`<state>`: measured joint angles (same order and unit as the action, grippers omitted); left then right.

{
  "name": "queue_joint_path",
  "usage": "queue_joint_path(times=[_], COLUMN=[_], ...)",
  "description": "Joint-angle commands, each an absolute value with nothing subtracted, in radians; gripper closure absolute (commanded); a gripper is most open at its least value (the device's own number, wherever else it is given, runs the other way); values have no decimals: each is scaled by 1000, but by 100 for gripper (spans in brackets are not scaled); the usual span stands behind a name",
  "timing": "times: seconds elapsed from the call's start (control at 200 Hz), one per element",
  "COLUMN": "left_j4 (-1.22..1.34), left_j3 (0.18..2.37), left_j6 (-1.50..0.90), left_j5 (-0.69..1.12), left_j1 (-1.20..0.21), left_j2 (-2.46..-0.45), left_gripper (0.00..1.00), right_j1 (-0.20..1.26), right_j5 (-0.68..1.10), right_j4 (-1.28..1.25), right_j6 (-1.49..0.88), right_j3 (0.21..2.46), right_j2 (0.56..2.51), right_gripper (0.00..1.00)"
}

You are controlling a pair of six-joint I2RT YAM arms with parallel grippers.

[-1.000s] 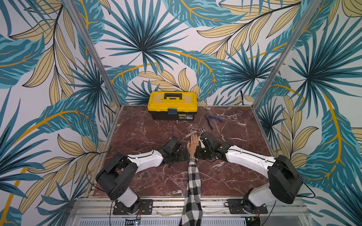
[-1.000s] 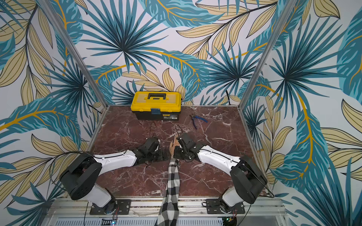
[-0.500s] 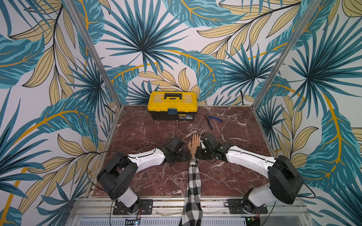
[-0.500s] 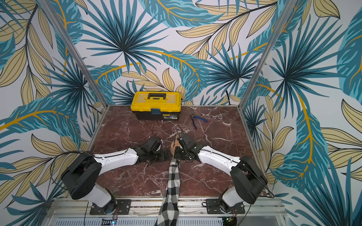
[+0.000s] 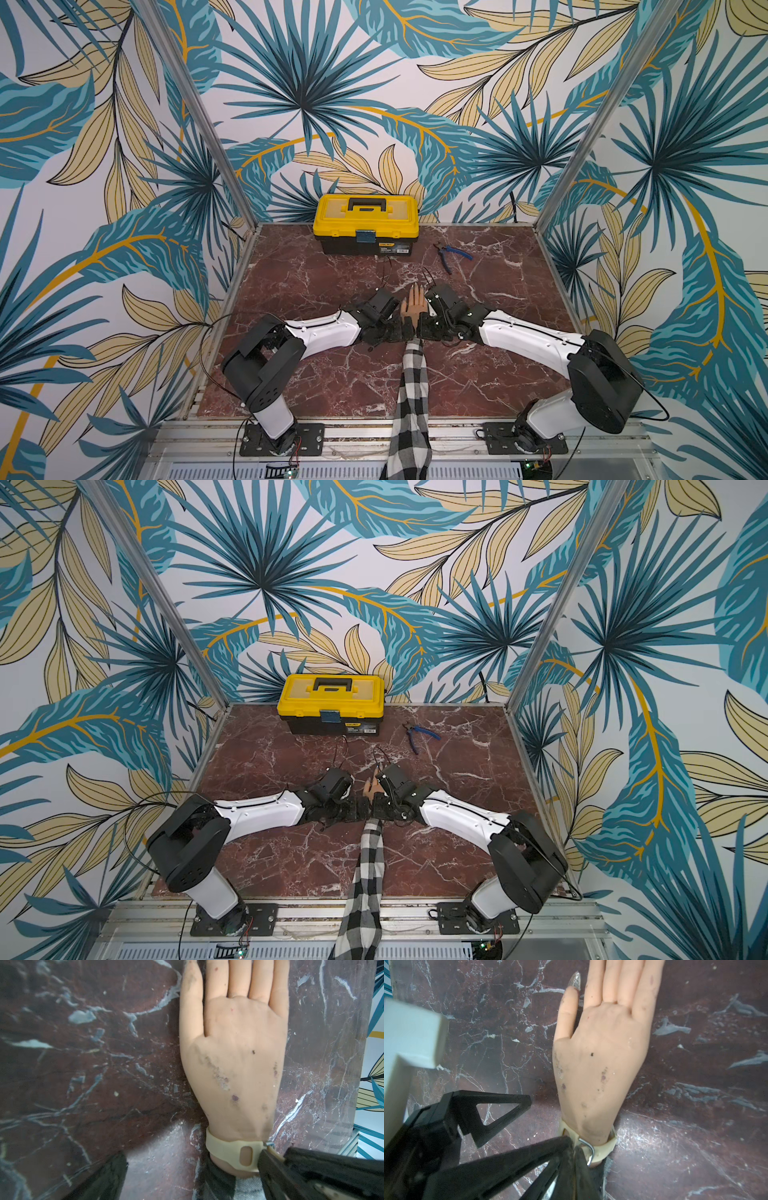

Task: Take off the watch
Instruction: Untie the watch from the hand.

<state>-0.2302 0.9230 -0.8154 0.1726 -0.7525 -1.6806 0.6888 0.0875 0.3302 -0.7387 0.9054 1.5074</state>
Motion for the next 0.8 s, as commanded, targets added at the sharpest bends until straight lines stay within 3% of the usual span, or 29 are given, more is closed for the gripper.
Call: queue_joint_path(times=[0.0,0.355,0.796], left_j4=[-254,-252,-235], left_j3=[914,887,853], left_j6=[-804,-814,-823], left_j5=[127,113,107], left_j1=[-756,-755,-755], left_j2=[-1709,-1745,-1736], left_gripper=[1,0,0], right_j1=[685,680,679], right_j5=[63,-16,33], right_j4=[365,461,420], right_j6=[-717,-673,-669], right_j3=[880,852,879], right_j2=[1496,1467,1553], right_gripper=[100,100,100])
